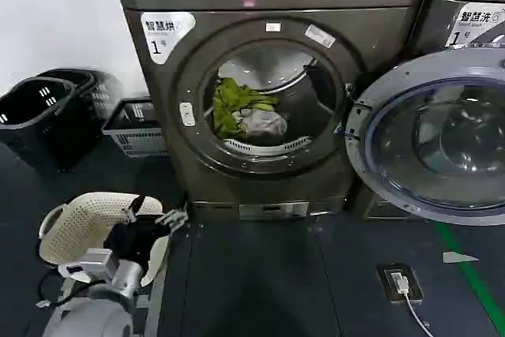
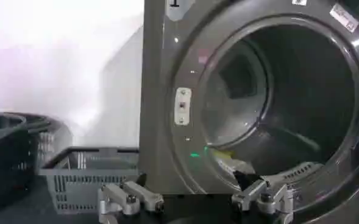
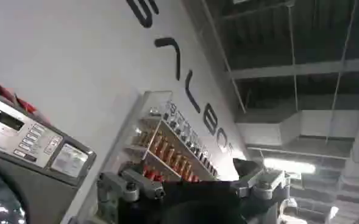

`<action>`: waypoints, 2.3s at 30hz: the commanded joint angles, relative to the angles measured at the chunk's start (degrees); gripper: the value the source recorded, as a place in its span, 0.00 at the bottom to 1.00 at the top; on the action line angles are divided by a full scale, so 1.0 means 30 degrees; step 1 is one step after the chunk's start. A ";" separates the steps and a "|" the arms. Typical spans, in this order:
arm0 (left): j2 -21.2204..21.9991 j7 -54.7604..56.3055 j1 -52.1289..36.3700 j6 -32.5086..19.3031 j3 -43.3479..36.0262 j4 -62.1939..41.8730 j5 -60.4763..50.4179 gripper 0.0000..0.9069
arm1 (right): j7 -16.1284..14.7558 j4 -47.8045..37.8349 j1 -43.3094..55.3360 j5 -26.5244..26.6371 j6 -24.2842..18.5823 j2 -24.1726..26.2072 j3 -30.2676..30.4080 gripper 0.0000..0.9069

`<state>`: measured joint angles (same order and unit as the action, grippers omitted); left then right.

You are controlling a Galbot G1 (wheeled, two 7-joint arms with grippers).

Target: Grasp the clothes from the dryer.

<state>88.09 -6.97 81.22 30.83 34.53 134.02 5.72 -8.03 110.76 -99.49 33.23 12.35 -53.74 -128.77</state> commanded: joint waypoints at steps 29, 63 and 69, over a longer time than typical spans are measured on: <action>0.0247 -0.0022 0.0046 0.0057 -0.0245 0.0198 -0.0010 1.00 | -0.0071 -0.0315 -0.0128 0.0206 -0.0756 -0.0097 -0.0177 1.00; 0.0150 -0.0167 0.0204 0.0138 0.0511 0.0682 0.0414 1.00 | -0.0499 -0.0387 0.0348 0.0160 -0.0708 0.0235 0.0369 1.00; 0.0071 -0.0168 0.0149 0.0146 0.0539 0.0698 0.0472 1.00 | -0.0406 -0.0373 0.0290 0.0192 -0.1279 0.0200 0.0362 1.00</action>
<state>88.43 -7.46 81.66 31.25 35.87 136.07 7.00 -9.60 109.53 -98.61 33.77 9.26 -53.05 -127.79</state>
